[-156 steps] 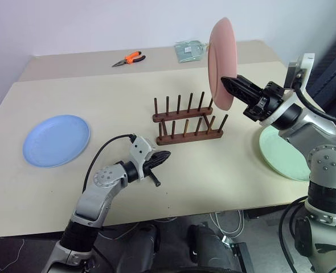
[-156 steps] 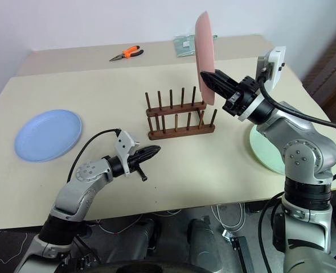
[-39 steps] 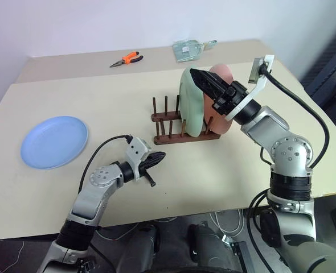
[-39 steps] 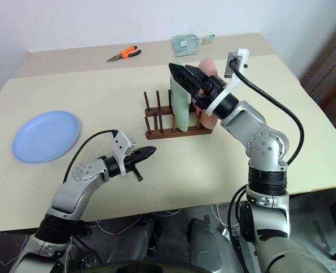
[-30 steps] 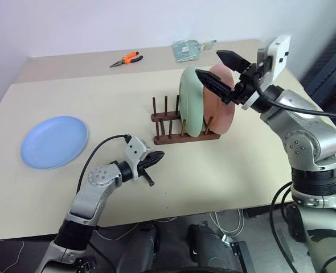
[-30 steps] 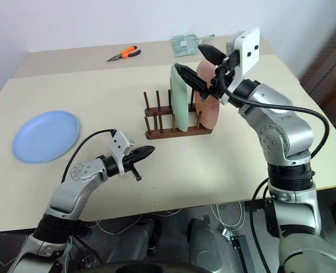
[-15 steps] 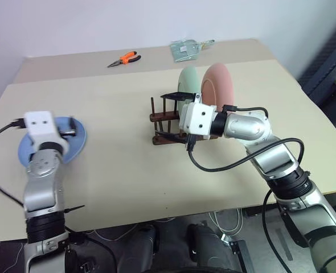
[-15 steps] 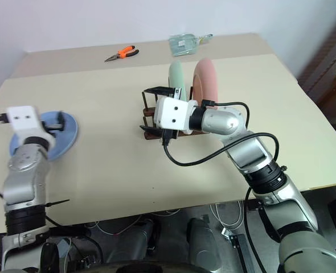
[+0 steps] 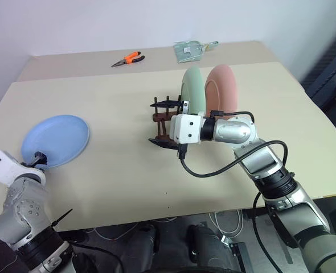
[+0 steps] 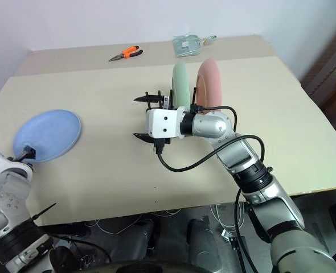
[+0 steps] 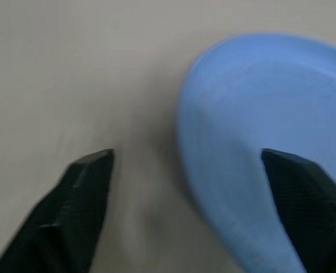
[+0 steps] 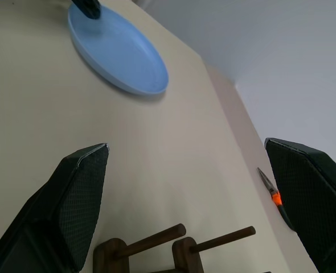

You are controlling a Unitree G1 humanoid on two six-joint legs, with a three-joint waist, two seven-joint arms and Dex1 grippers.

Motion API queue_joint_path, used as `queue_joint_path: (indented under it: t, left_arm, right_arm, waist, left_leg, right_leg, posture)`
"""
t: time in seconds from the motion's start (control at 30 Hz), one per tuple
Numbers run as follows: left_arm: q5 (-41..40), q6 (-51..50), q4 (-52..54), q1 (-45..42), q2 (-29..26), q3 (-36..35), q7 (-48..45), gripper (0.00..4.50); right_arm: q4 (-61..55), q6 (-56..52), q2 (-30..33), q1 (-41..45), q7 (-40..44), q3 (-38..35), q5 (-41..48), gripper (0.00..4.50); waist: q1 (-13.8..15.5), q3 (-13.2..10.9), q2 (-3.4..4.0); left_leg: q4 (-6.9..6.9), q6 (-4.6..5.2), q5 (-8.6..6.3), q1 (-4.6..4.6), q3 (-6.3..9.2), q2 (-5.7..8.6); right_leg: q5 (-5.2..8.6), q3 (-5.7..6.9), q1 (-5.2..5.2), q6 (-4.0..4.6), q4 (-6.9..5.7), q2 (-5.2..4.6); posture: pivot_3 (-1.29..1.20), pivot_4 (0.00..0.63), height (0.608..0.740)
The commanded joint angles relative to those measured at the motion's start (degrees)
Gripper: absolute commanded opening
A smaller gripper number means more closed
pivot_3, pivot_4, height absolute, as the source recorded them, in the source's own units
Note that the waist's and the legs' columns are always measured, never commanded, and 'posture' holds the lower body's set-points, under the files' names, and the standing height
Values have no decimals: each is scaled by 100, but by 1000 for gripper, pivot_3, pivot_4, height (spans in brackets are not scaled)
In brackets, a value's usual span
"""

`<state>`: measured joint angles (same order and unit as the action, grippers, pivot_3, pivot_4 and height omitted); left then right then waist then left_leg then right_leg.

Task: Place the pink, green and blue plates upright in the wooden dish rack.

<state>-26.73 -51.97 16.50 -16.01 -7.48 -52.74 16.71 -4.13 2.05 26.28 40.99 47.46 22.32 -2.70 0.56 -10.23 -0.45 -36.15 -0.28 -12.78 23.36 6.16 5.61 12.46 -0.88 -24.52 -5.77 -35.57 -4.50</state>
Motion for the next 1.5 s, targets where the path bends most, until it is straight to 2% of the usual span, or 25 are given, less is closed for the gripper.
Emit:
queue_joint_path:
  t: [0.03, 0.17, 0.33, 0.5, 0.6, 0.67, 0.8, 0.93, 1.0, 1.07, 1.13, 1.33, 1.43, 1.5]
  left_arm:
    - [-650, -91, -83, -302, -32, -399, 145, 2104]
    - [-1214, -124, -492, -617, -1, -720, 445, 28]
    - [-1501, -92, -572, -627, -152, -406, 371, 28]
    - [-1161, 398, -120, -778, -657, 794, -296, 28]
    - [-1052, 504, 224, -1187, -1057, 1516, -557, 28]
    - [-1062, 322, 477, -1668, -1371, 2069, -731, 28]
    - [-938, 37, 685, -2053, -1758, 2743, -901, 28]
    - [-1083, -699, 860, -2675, -1783, 3314, -808, 28]
    - [-1076, -878, 923, -2739, -1768, 3364, -797, 28]
    - [-1080, -977, 963, -2782, -1702, 3355, -772, 0]
    - [-1083, -1049, 1007, -2805, -1664, 3373, -782, 0]
    - [-1041, -1085, 1003, -2770, -1644, 3294, -837, 0]
    - [-1431, -613, 983, -2979, -1197, 2663, -720, 962]
    - [-1531, -244, 932, -3181, -999, 2302, -560, 1960]
  right_arm:
    - [-72, 129, -96, -19, -64, -88, -77, 4500]
    - [-74, 153, -122, -124, -180, -115, -232, 4500]
    - [-90, -43, -116, -184, -158, -215, -197, 4500]
    - [-69, 66, -144, -119, -252, -308, -252, 4500]
    - [-21, 337, -174, -15, -386, -258, -422, 4500]
    - [126, 568, -216, 142, -505, -185, -624, 4500]
    - [445, 875, -331, 392, -735, -126, -968, 4500]
    - [1095, 1276, -592, 951, -1481, 72, -1869, 4500]
    - [1256, 1353, -641, 1044, -1653, 113, -2109, 4500]
    - [1344, 1434, -657, 1047, -1676, 168, -2198, 3977]
    - [1362, 1489, -673, 995, -1647, 209, -2222, 3249]
    - [1323, 1531, -702, 907, -1576, 246, -2211, 105]
    - [1254, 1561, -751, 845, -1594, 266, -2214, 0]
    - [1241, 1579, -776, 824, -1610, 263, -2211, 0]
  waist:
    - [2, 2, -3]
    - [3, 5, -9]
    - [1, 5, -12]
    - [12, 1, -34]
    - [10, -1, -38]
    - [6, -6, -47]
    - [-49, -6, -47]
    - [-146, -14, -58]
    - [-159, -16, -60]
    - [-157, -16, -60]
    - [-153, -17, -61]
    - [-141, -18, -64]
    - [-136, -19, -67]
    - [-133, -22, -72]
  left_leg:
    - [0, -2, 1, 0, 1, 0]
    - [0, -3, 1, 0, 1, 0]
    - [2, -11, 6, -2, 0, 0]
    - [2, -15, 9, -2, 3, 0]
    - [4, -16, 8, -2, 4, 0]
    - [3, -18, 10, -2, 3, 0]
    - [10, -48, 28, -4, -1, 1]
    - [17, -56, 34, -7, -3, 0]
    - [17, -59, 35, -7, -3, 0]
    - [20, -63, 37, -7, -3, 0]
    - [19, -64, 38, -7, -3, -1]
    - [17, -65, 38, -6, -3, -1]
    - [16, -65, 38, -6, -3, 0]
    - [13, -65, 39, -4, 0, 0]
  right_leg:
    - [0, 1, 0, 1, 0, 0]
    - [-1, 2, 1, 1, 0, 6]
    - [-1, 0, 0, 1, -2, 7]
    - [-3, 2, 1, 5, -5, 10]
    - [-3, 1, 0, 6, -5, 10]
    - [-4, 1, -1, 7, -6, 10]
    - [-5, -2, -3, 8, -7, 11]
    - [-4, -6, -12, 8, -25, 12]
    - [-4, -9, -21, 9, -42, 13]
    - [-3, -13, -26, 9, -46, 15]
    - [-3, -13, -26, 9, -46, 15]
    - [-3, -13, -25, 9, -46, 16]
    - [-3, -14, -24, 9, -46, 15]
    - [-3, -12, -24, 9, -46, 16]
  posture:
    - [0, 150, 740]
    - [0, 150, 740]
    - [0, 150, 740]
    - [0, 150, 740]
    - [0, 150, 740]
    - [0, 150, 740]
    - [0, 150, 740]
    - [0, 150, 740]
    - [0, 150, 740]
    - [0, 150, 740]
    - [0, 150, 740]
    - [0, 150, 740]
    - [0, 150, 740]
    - [0, 150, 740]
